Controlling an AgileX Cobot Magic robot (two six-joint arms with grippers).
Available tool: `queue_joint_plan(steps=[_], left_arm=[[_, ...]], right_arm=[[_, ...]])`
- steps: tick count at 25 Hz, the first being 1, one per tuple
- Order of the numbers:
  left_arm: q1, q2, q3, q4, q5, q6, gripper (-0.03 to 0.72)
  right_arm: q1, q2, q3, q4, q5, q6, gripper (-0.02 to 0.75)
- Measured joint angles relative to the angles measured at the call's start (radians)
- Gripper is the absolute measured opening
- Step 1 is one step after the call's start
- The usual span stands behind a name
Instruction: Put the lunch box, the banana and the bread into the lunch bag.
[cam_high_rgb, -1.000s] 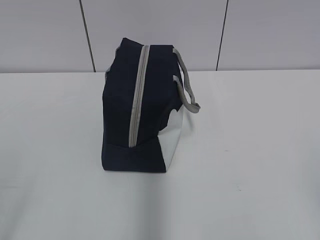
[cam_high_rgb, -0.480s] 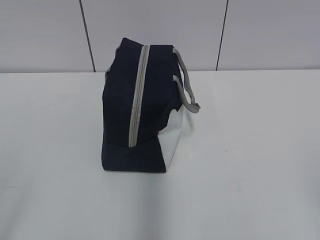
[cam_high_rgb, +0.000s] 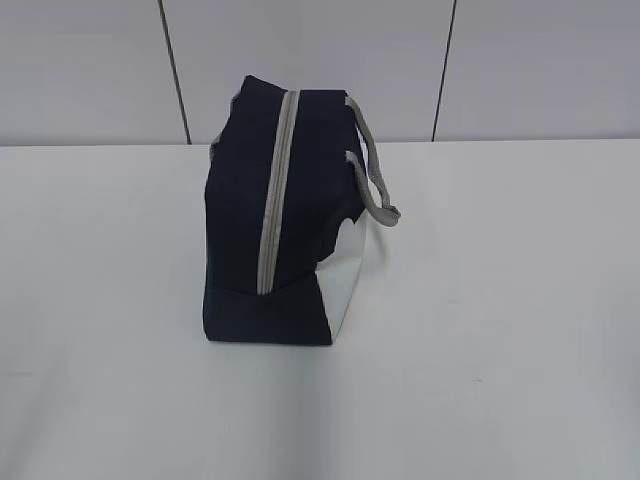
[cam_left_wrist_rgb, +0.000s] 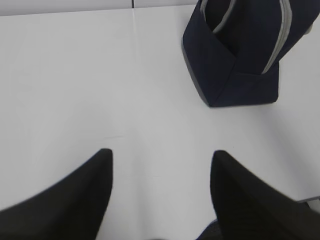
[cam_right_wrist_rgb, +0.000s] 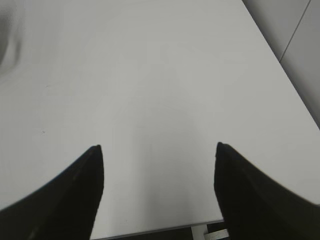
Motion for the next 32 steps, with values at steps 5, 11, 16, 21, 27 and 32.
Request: queue_joint_plan(steps=[5, 11, 16, 21, 27, 32], left_arm=[[0.0, 0.0, 0.0, 0.0, 0.0, 0.0, 0.434], [0.0, 0.0, 0.0, 0.0, 0.0, 0.0, 0.434], [0.0, 0.0, 0.0, 0.0, 0.0, 0.0, 0.434], [0.0, 0.0, 0.0, 0.0, 0.0, 0.0, 0.434], [0.0, 0.0, 0.0, 0.0, 0.0, 0.0, 0.434], [0.0, 0.0, 0.0, 0.0, 0.0, 0.0, 0.434]], right_arm=[[0.0, 0.0, 0.0, 0.0, 0.0, 0.0, 0.511], [0.0, 0.0, 0.0, 0.0, 0.0, 0.0, 0.512], [0.0, 0.0, 0.0, 0.0, 0.0, 0.0, 0.511], [0.0, 0.0, 0.0, 0.0, 0.0, 0.0, 0.511], [0.0, 0.0, 0.0, 0.0, 0.0, 0.0, 0.511], [0.0, 0.0, 0.0, 0.0, 0.0, 0.0, 0.511]])
